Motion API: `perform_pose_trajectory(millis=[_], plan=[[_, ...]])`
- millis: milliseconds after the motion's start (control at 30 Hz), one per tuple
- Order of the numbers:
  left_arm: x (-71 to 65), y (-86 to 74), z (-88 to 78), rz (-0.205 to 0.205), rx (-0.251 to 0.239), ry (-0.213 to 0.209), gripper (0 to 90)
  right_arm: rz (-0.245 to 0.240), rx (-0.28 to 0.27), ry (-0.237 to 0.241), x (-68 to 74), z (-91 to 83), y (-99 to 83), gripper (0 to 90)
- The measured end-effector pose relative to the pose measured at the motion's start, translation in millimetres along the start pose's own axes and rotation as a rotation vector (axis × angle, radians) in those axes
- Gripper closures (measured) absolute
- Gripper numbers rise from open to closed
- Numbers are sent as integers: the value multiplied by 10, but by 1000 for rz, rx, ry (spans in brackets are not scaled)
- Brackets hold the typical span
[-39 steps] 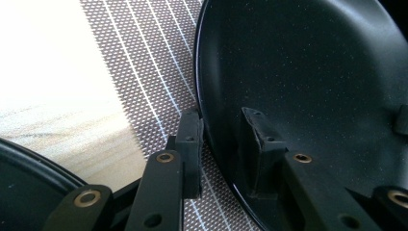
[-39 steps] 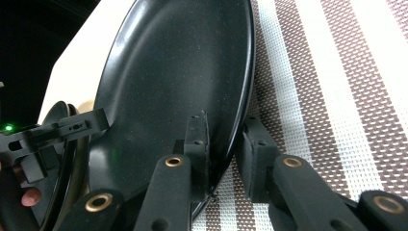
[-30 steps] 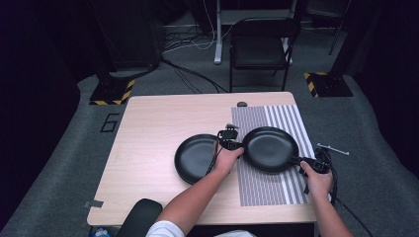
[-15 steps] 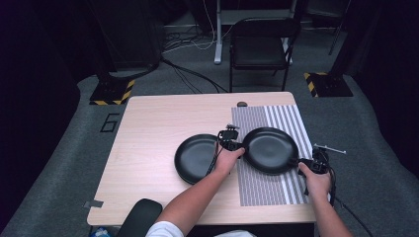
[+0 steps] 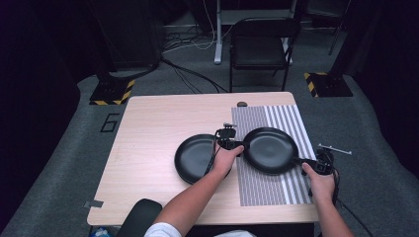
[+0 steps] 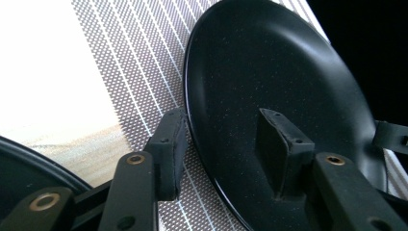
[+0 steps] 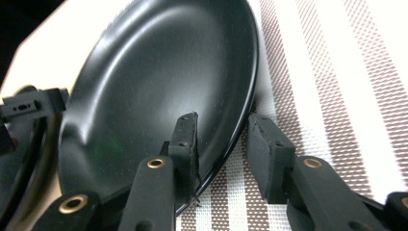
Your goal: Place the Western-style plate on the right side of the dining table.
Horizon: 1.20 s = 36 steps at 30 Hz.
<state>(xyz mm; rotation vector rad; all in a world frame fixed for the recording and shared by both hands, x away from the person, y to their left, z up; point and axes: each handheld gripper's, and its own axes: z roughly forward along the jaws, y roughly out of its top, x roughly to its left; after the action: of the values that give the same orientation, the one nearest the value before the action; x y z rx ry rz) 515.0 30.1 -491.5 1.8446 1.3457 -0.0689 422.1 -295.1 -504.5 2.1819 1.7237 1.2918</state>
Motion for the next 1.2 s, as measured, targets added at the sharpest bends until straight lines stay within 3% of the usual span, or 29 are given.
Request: perform_pose_trajectory(millis=[100,267,367,567,833,1200], plan=[[7,3,-32,2,-8,3,526,-2,-29,14,18,-71,18,635],[36,4,-111,11,-15,-3,527,-67,-71,7,95,-164,29,631],[60,0,-172,17,-20,-4,526,-82,-85,22,142,-196,32,629],[119,-4,-331,37,-50,8,525,-143,-85,21,240,-215,34,629],[215,-26,-528,59,-59,11,523,-221,-77,39,484,-231,14,628],[402,-46,-858,70,-102,27,516,-252,-66,44,630,-219,12,629]])
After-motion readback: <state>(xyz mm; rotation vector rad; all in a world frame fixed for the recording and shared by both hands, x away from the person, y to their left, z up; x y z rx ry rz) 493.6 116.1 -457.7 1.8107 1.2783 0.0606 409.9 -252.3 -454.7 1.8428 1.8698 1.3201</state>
